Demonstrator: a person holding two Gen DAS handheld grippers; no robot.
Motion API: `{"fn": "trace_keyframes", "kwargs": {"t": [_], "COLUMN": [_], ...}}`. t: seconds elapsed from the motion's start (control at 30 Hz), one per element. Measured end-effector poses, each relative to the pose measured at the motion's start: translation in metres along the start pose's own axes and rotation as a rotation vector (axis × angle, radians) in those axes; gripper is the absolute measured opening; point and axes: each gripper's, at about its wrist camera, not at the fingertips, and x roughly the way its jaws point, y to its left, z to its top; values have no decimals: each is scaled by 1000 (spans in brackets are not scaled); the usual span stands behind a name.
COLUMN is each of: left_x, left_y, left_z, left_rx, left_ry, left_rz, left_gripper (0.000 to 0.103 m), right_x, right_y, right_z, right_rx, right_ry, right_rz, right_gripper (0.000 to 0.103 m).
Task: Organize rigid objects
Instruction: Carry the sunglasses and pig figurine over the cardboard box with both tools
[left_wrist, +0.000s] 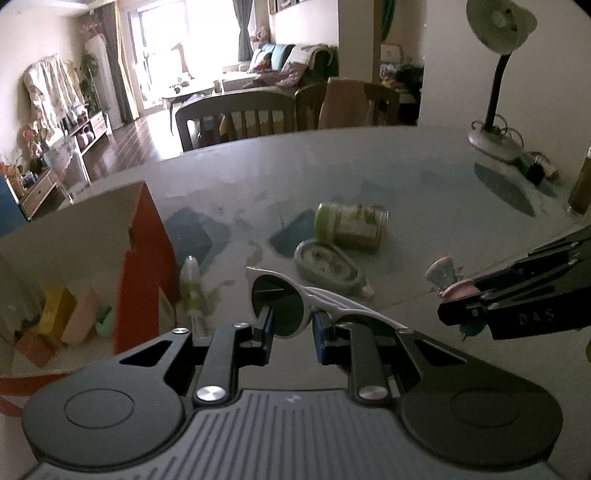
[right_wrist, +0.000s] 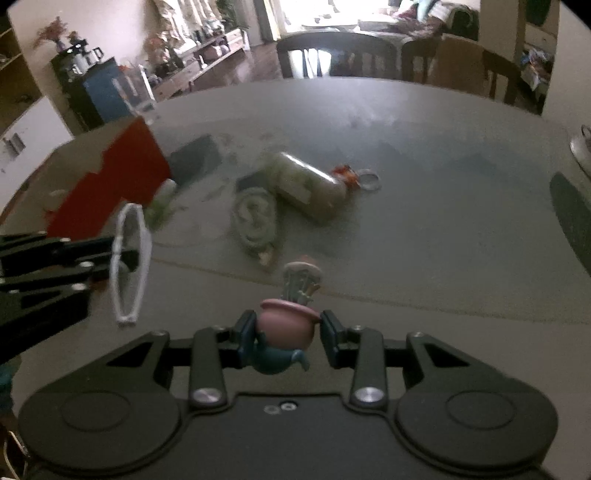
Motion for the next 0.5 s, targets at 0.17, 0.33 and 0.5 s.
{"fn": "trace_keyframes", "kwargs": {"t": [0.17, 0.33, 0.5], "left_x": [-16, -32, -50], "left_y": [10, 27, 50], "left_z": [11, 22, 35], "left_rx": [11, 3, -18], "left_ry": [-37, -69, -92], "left_rz": [-15, -18, -14], "left_gripper": [21, 21, 21], "right_x": [-24, -41, -52], "right_y": [22, 47, 74], "right_z": [14, 27, 39], "right_rx": [-26, -51, -78], "right_ry": [-39, -85, -122], "right_rz": [27, 52, 75], "right_gripper": [36, 36, 36]}}
